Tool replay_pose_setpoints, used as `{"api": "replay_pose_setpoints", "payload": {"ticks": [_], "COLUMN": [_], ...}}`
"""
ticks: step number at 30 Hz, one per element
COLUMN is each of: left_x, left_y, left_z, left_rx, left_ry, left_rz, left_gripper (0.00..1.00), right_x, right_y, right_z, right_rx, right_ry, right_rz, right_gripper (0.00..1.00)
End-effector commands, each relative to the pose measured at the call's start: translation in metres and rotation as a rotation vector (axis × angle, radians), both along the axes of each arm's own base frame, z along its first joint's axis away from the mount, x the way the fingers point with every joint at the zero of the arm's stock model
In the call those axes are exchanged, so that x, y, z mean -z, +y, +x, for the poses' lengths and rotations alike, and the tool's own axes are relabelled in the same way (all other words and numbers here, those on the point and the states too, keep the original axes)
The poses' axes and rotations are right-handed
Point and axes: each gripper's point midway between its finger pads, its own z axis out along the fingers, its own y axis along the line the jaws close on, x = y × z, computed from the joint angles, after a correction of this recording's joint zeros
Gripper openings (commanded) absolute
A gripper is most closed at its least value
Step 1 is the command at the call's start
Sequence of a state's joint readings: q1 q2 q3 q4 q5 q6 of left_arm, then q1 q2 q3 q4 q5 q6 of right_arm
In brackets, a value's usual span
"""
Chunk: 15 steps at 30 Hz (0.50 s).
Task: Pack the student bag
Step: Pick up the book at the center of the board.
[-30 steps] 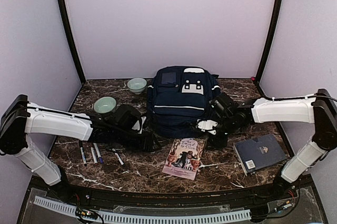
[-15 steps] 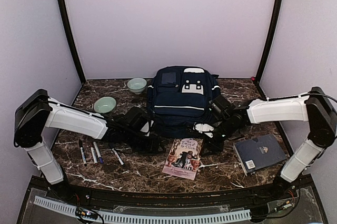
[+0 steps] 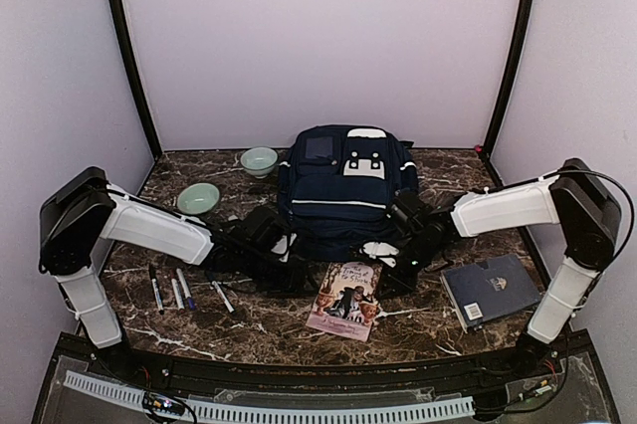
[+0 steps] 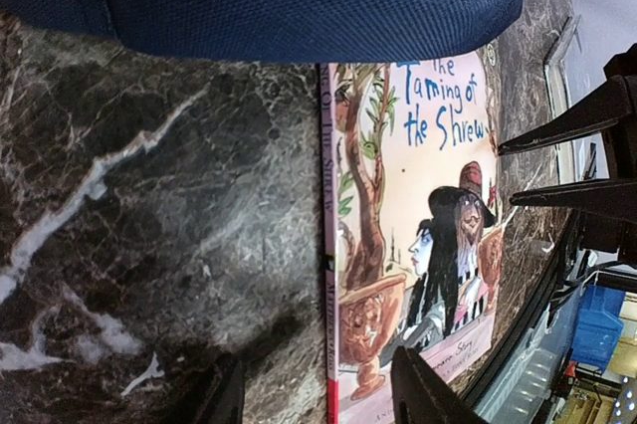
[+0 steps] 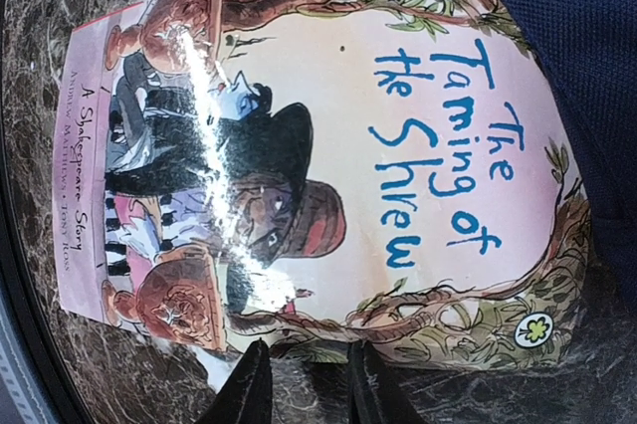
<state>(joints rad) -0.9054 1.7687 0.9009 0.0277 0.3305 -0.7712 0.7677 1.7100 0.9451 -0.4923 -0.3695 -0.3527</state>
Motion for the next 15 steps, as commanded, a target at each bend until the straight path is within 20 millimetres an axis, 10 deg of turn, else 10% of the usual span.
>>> {"api": "replay_pose_setpoints", "payload": {"ticks": [1,15], "left_x": [-0.003,0.012], "left_y": [-0.006,-0.014], "left_z": [0.005,0.002], "left_rx": [0.001,0.001], "left_ry": [0.011,0.120], "left_rz": [-0.024,-0.094], "left_gripper": [0.52,0.53], "right_x": [0.024,0.062], "right_y": [-0.006,-0.025], "right_z": [0.001,-0.008], "right_rx": [0.011,0.026], "right_ry": [0.013,0.092], "right_rz": [-0.078,-0.225], "right_gripper": [0.26,0.19]}}
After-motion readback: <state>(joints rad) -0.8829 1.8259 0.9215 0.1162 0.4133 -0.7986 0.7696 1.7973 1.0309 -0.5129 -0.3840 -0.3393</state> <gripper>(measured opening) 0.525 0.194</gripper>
